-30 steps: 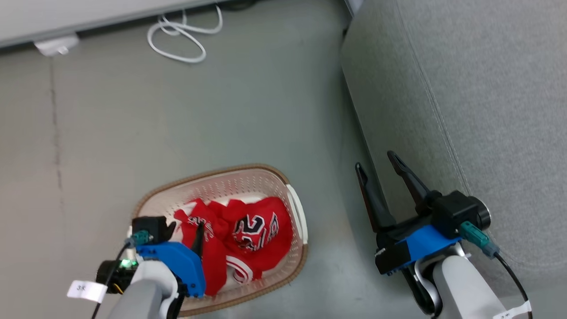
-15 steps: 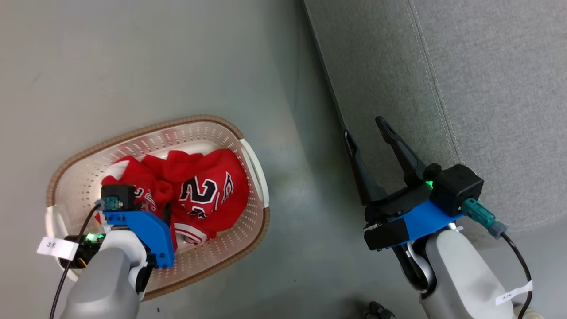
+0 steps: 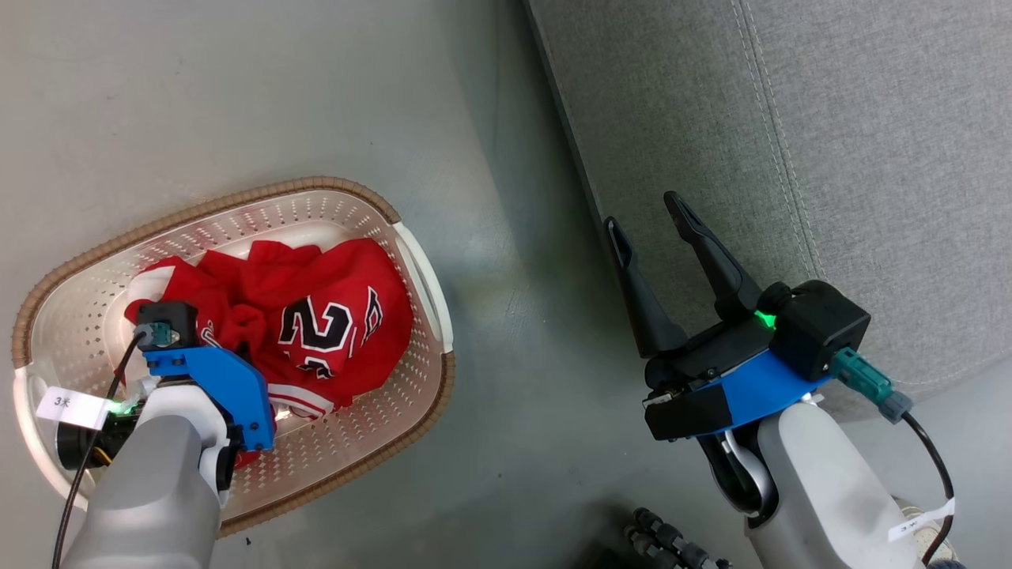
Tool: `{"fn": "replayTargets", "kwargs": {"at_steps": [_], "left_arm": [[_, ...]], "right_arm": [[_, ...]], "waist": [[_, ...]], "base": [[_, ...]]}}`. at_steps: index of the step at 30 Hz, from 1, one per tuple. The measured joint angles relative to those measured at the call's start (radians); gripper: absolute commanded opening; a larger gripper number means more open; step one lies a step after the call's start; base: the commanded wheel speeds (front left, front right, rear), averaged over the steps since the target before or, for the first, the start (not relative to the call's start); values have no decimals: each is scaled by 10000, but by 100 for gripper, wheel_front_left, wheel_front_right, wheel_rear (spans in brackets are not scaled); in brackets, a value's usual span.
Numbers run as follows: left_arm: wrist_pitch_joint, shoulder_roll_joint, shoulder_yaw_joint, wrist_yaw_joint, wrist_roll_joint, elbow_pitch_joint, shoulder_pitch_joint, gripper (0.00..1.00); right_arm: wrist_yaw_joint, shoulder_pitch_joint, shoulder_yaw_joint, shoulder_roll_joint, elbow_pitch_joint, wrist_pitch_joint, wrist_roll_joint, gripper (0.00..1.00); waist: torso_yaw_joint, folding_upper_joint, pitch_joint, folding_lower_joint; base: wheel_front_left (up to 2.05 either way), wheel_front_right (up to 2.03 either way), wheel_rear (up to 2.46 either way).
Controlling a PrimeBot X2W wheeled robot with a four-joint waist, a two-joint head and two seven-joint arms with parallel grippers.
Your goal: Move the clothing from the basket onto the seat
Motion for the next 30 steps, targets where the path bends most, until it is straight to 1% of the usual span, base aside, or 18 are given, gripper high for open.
{"fn": "replayTargets", "kwargs": {"at_steps": [1, 12, 18, 24, 30], "left_arm": [[10, 12, -2, -4, -2, 42, -38, 0], [-136, -58, -199, -263, -86, 314, -240, 0], [-219, -301, -188, -405, -295, 443, -270, 0], [-581, -663, -205, -752, -523, 514, -158, 0], [-1016, -1147, -552, -1041, -541, 439, 4, 0]], "right_arm": [[0, -5, -10, 0, -17, 0, 0, 100], [0, -58, -46, 0, 29, 0, -36, 100], [0, -56, -171, 2, 151, 0, -174, 100], [0, -3, -399, 10, 416, -2, -380, 100], [0, 116, -642, 10, 784, -2, -755, 100]], "waist": [[-13, 0, 15, 0], [64, 0, -133, -1], [230, 0, -430, -1], [620, 1, -1137, -2], [1189, 1, -2257, -3]], "base": [[0, 0, 0], [0, 0, 0], [0, 0, 0], [0, 0, 0], [0, 0, 0]]}}
